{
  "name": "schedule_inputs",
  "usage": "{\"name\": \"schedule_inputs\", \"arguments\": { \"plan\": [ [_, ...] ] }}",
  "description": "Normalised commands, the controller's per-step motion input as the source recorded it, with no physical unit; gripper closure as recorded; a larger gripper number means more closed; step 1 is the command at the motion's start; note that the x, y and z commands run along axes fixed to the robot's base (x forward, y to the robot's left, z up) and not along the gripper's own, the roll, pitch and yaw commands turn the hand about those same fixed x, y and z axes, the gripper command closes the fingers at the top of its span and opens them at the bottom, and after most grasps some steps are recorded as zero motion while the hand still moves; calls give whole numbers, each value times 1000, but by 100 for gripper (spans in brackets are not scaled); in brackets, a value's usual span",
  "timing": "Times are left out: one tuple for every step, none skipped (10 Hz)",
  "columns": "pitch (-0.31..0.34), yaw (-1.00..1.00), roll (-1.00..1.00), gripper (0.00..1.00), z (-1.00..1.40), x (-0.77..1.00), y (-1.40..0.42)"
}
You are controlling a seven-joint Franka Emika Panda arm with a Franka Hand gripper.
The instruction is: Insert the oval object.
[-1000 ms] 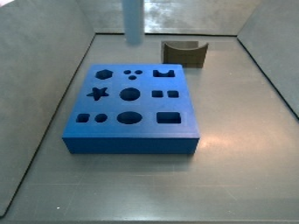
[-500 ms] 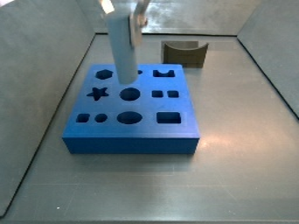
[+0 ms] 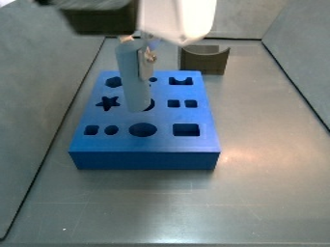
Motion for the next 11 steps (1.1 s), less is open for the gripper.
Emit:
{"name": "schedule_inputs", "arguments": {
  "plan": [
    [0, -1000, 149, 100, -246, -3, -40],
    [16, -986, 159, 100, -217, -26, -54],
    [23, -866, 140, 100, -29, 0, -257],
    [0, -500, 164, 100, 0, 214, -540],
    [0, -451, 171, 100, 0, 246, -583],
    [0, -703, 177, 100, 0, 14, -463],
    [0, -934, 184, 100, -9, 0, -91],
    [0, -989, 173, 100, 0, 0, -9],
    [0, -983, 167, 100, 0, -26, -14],
    [0, -969, 156, 100, 0, -9, -26],
    [0, -817, 103, 100, -11, 97, -120]
  ]
}}
